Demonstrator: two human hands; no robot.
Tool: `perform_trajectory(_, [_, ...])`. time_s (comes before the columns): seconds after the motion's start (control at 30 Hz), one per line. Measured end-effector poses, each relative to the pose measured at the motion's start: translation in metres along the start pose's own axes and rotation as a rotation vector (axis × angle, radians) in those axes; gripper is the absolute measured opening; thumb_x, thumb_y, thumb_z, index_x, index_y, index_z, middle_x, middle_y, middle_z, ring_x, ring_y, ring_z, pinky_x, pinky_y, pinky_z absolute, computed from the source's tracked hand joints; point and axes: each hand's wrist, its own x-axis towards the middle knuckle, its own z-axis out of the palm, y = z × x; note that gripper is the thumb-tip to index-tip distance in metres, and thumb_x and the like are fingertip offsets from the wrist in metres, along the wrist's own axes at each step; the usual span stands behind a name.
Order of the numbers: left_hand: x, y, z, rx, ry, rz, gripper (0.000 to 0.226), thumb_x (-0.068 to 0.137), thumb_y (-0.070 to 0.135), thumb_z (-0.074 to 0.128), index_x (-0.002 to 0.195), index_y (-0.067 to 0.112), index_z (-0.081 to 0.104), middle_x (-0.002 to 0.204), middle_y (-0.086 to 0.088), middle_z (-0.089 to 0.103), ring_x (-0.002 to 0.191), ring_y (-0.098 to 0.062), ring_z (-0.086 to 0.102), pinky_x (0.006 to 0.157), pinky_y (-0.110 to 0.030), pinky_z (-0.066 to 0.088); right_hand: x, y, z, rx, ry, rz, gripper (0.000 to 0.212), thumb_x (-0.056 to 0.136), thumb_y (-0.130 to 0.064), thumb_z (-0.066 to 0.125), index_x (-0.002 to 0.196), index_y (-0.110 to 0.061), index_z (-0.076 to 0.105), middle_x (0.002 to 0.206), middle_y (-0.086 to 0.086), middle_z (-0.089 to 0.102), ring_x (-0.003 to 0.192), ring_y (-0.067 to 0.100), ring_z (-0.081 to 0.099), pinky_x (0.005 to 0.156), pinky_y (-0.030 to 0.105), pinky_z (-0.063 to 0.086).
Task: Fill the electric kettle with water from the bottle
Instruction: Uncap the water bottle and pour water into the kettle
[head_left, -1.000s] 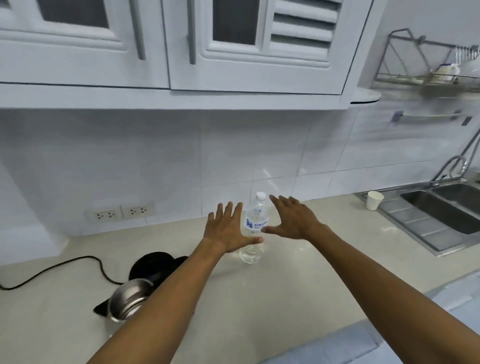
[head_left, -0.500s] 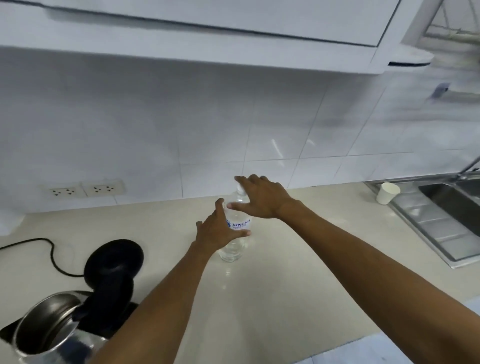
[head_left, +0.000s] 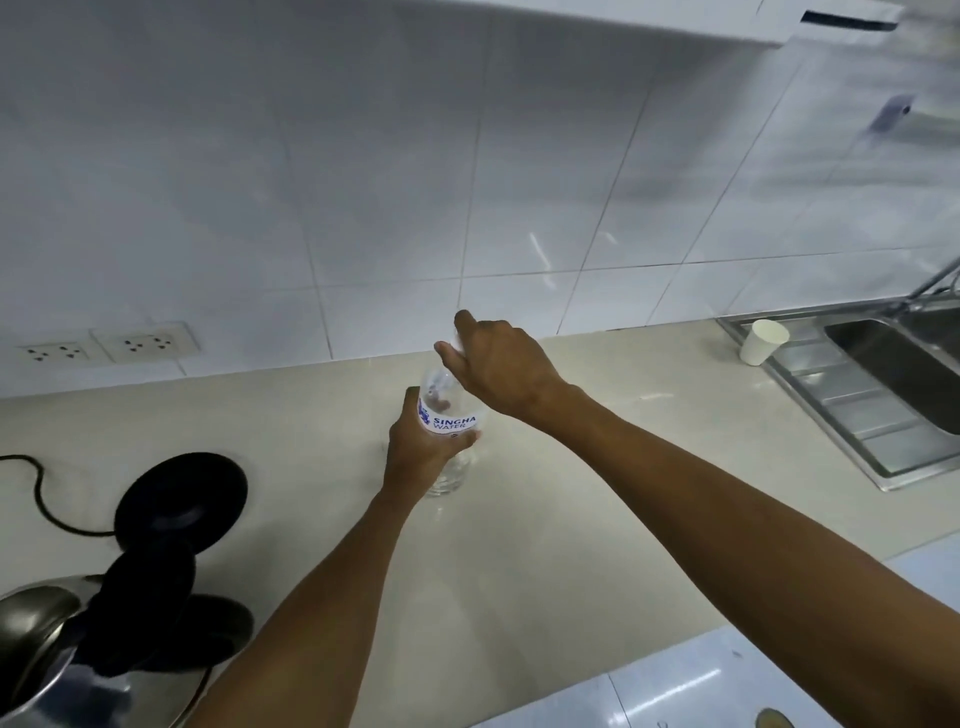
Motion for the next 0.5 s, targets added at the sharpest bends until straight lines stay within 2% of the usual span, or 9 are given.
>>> perform_trajectory(0.07, [-0.01, 0.007, -0.004, 0.024, -0.005, 0.054, 0.066, 0.071, 0.033, 0.097, 0.116, 0.029, 0.049, 0.1, 0.02, 0.063, 0.086, 0.003, 0.063, 0.075, -0.002, 0.045, -0.008, -0.003, -0.008, 0.002, 0.026, 0.015, 0.045, 0.106, -0.046, 0.039, 0.118, -0.005, 0.053, 0.091, 0.016, 0.068, 0.075, 0.034, 0.06, 0.062, 0.033, 0.036])
perform_trajectory(0.13, [-0.023, 0.016, -0.01, 0.027, -0.008, 0.113, 0.069, 0.066, 0.041, 0.098, 0.116, 0.032, 0.05, 0.1, 0.03, 0.061, 0.089, 0.011, 0.062, 0.075, 0.001, 0.044, -0.016, -0.008, -0.022, -0.008, 0.084, 0.026, 0.046, 0.104, -0.051, 0.043, 0.109, -0.007, 0.057, 0.084, 0.015, 0.067, 0.068, 0.034, 0.056, 0.06, 0.032, 0.037])
perform_trajectory(0.2, [-0.037, 0.025, -0.016, -0.002, -0.023, 0.144, 0.073, 0.062, 0.045, 0.099, 0.116, 0.038, 0.051, 0.104, 0.03, 0.065, 0.096, 0.011, 0.064, 0.082, -0.005, 0.048, -0.024, -0.014, -0.039, -0.02, 0.154, 0.057, 0.048, 0.1, -0.057, 0.046, 0.092, -0.011, 0.059, 0.075, 0.014, 0.065, 0.065, 0.034, 0.057, 0.058, 0.032, 0.038])
perform_trajectory(0.27, [-0.055, 0.035, -0.024, -0.04, -0.041, 0.186, 0.076, 0.06, 0.044, 0.1, 0.119, 0.041, 0.052, 0.108, 0.028, 0.068, 0.1, 0.009, 0.066, 0.084, -0.008, 0.05, -0.035, -0.023, -0.056, -0.031, 0.205, 0.097, 0.05, 0.098, -0.059, 0.048, 0.077, -0.015, 0.051, 0.067, 0.012, 0.057, 0.063, 0.034, 0.055, 0.058, 0.031, 0.038])
perform_trajectory(0.37, [-0.087, 0.048, -0.038, -0.107, -0.078, 0.25, 0.079, 0.059, 0.044, 0.101, 0.123, 0.038, 0.056, 0.113, 0.02, 0.073, 0.104, 0.002, 0.07, 0.091, -0.018, 0.056, -0.052, -0.044, -0.08, -0.018, 0.225, 0.091, 0.049, 0.099, -0.051, 0.052, 0.07, -0.012, 0.045, 0.063, 0.012, 0.049, 0.059, 0.033, 0.046, 0.058, 0.032, 0.035])
perform_trajectory(0.5, [-0.132, 0.053, -0.064, -0.144, -0.13, 0.309, 0.083, 0.058, 0.048, 0.1, 0.128, 0.035, 0.057, 0.118, 0.016, 0.074, 0.108, -0.005, 0.071, 0.097, -0.033, 0.059, -0.087, -0.075, -0.109, 0.003, 0.197, 0.021, 0.045, 0.101, -0.037, 0.051, 0.069, -0.006, 0.047, 0.06, 0.012, 0.048, 0.059, 0.033, 0.043, 0.06, 0.032, 0.03])
